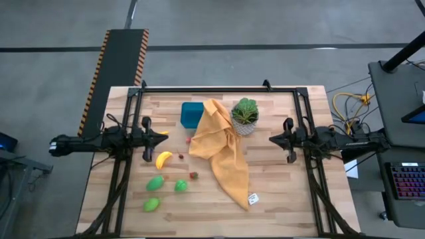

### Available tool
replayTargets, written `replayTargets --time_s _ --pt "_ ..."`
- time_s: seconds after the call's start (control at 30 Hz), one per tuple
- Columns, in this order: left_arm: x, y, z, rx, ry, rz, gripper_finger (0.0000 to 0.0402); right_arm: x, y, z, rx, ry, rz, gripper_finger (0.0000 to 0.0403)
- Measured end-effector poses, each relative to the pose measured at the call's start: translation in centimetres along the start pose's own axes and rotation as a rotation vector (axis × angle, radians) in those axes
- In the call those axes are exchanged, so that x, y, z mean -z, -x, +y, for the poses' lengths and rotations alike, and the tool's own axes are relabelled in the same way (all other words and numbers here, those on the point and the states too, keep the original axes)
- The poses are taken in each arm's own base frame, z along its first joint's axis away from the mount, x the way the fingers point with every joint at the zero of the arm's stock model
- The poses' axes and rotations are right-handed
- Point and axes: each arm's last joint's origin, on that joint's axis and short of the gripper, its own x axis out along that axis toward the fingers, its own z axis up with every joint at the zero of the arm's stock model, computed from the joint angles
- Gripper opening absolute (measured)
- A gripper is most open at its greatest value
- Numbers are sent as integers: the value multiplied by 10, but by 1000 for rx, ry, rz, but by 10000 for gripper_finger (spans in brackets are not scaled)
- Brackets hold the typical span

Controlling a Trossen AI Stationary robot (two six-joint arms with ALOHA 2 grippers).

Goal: Pick and placing Produce into tupperware
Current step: Move the yellow towel to the bottom right of the table

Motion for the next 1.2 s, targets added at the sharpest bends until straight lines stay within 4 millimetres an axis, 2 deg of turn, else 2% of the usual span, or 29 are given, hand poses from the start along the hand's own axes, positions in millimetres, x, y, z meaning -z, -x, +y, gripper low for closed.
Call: replayTargets --time_s 0.17,0.3,0.47,0.63,0.77,0.87,0.93,1.0,1.2 --pt "-7 0 1 -25 10 -74 0 -9 0 0 15 -12 -93 30" --pt "-10 0 1 -26 -3 -100 15 -10 -1 0 9 -42 -102 93" --pt "-13 1 1 -25 26 -131 98 -26 -3 4 -106 -124 -157 195" --pt "-24 2 1 -24 59 -247 196 -64 -7 9 -215 -182 -204 263" --pt "-38 6 1 -3 81 -402 240 -96 -12 13 -311 -197 -225 283" --pt "-46 7 0 41 77 -467 248 -113 -22 19 -398 -194 -201 287" --pt "-49 3 0 48 73 -440 249 -119 -33 23 -415 -198 -146 287" --pt "-55 0 -1 48 69 -430 250 -124 -48 25 -373 -205 -71 285" --pt "-70 -11 -2 37 17 -436 250 -122 -97 25 -40 -244 222 271"
